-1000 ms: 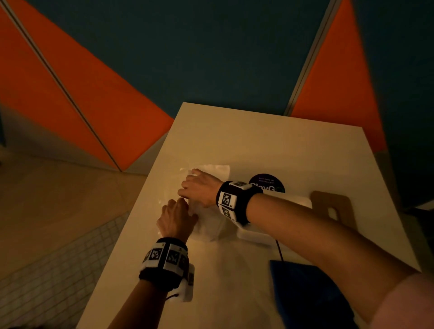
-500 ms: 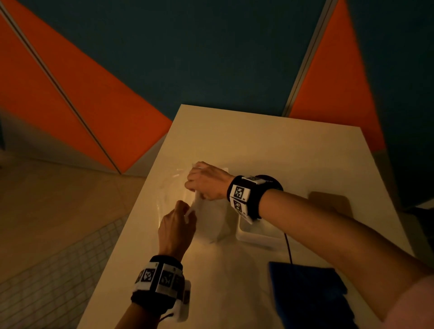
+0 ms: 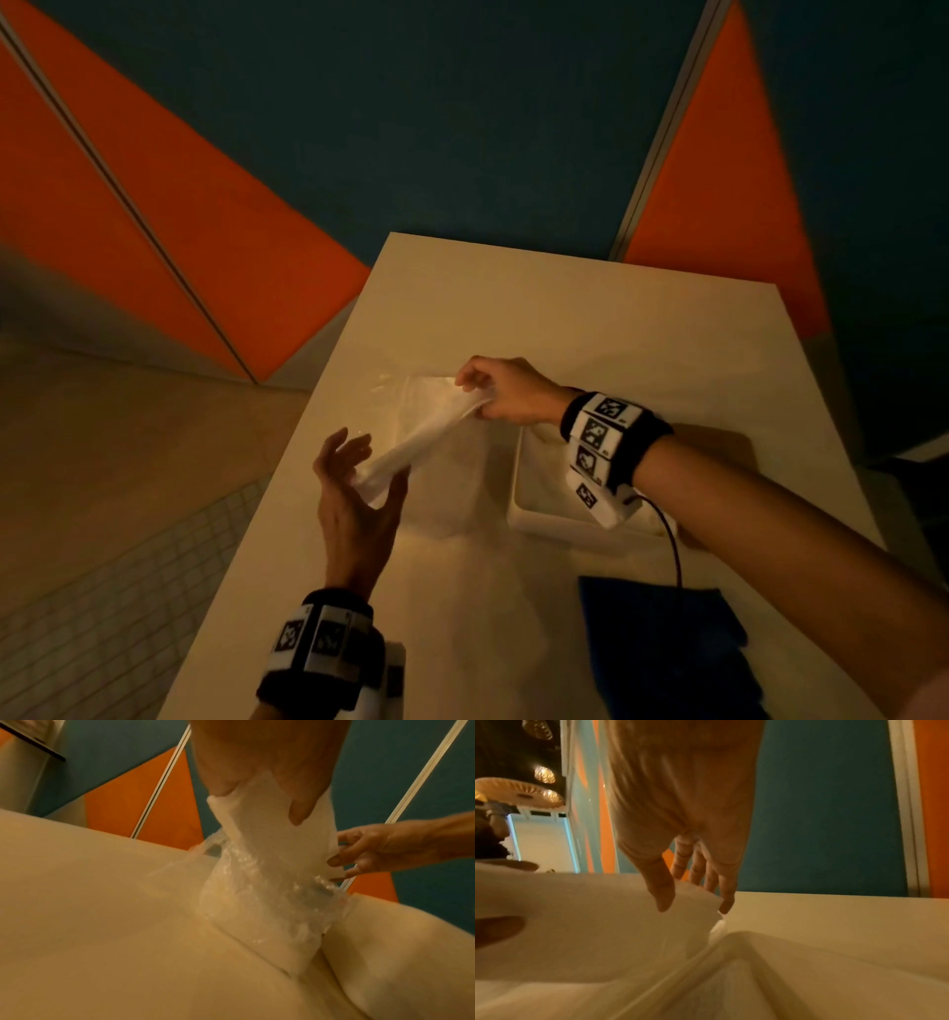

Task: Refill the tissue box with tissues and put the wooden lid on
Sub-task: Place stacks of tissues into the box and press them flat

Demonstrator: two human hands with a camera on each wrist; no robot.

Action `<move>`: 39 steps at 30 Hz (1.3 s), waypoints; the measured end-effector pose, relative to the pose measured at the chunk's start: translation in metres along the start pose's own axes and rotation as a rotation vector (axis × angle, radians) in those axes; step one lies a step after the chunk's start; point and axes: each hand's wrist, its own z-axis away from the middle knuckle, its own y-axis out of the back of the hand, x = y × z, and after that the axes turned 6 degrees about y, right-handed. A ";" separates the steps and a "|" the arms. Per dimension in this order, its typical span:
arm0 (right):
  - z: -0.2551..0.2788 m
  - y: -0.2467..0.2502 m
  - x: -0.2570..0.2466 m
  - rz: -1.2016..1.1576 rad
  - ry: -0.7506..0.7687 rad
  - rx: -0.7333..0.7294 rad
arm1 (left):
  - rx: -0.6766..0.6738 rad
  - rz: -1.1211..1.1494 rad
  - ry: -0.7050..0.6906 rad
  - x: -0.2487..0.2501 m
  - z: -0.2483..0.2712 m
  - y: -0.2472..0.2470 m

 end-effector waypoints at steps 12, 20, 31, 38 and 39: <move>-0.014 0.000 -0.003 -0.134 -0.159 0.195 | 0.032 0.029 0.162 -0.001 -0.024 0.012; -0.025 -0.014 -0.018 -0.215 -0.182 0.070 | -0.087 0.061 0.333 -0.004 -0.027 0.015; 0.006 0.014 -0.021 -0.324 -0.209 0.300 | -0.053 0.195 0.189 0.025 -0.050 0.033; 0.111 0.062 0.021 -0.194 -0.357 0.432 | -0.423 0.031 0.014 0.084 -0.045 -0.007; 0.123 0.063 0.031 -0.173 -0.410 0.438 | -0.478 -0.011 -0.048 0.091 -0.039 -0.020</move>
